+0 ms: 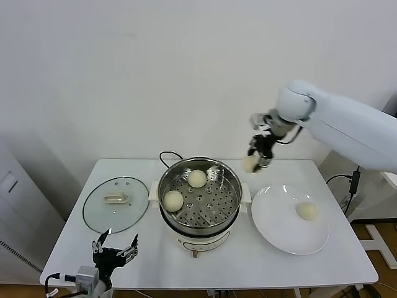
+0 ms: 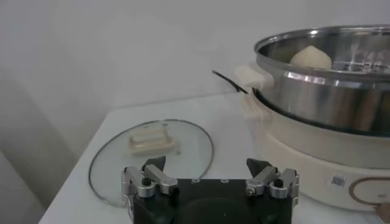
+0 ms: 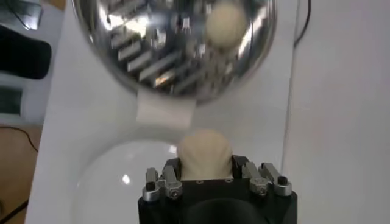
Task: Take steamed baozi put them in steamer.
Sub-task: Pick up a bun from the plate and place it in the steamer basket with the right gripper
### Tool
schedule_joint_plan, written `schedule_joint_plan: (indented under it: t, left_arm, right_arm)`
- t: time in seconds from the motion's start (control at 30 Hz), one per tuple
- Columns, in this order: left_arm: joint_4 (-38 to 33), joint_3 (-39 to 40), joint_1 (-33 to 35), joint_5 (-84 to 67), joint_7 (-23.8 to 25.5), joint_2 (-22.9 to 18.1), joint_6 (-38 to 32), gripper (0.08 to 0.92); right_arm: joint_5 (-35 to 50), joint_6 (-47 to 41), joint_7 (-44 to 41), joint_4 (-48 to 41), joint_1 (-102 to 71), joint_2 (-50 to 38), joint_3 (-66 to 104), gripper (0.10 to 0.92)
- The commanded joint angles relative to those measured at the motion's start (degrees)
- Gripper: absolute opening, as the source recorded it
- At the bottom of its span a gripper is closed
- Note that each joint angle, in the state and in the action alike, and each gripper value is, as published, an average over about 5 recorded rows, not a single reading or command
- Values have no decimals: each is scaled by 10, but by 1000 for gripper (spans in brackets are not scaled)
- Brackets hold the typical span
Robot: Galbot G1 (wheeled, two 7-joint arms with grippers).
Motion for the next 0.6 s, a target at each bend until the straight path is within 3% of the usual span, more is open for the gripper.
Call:
schedule_joint_plan:
  t: [0.03,0.17,0.37,0.6]
  left_arm:
    - [-3,5,-3,6,-1,-6,-5,823]
    - [-5,7,-2,6,-2,-10,-5,823]
    - [-4,9,-1,6,-2,-12,-6,823]
    - [-8,9,2,5,-2,-14,-6,823]
  right_arm:
    - [123,218,-3,-52,42,145,-91,486]
    - [70,359,32,-25,25,149,-125,483]
    - [-103,491,73,-3,-12,182,-104,484]
    - [-187,561,59,34,-34,202,-98,484]
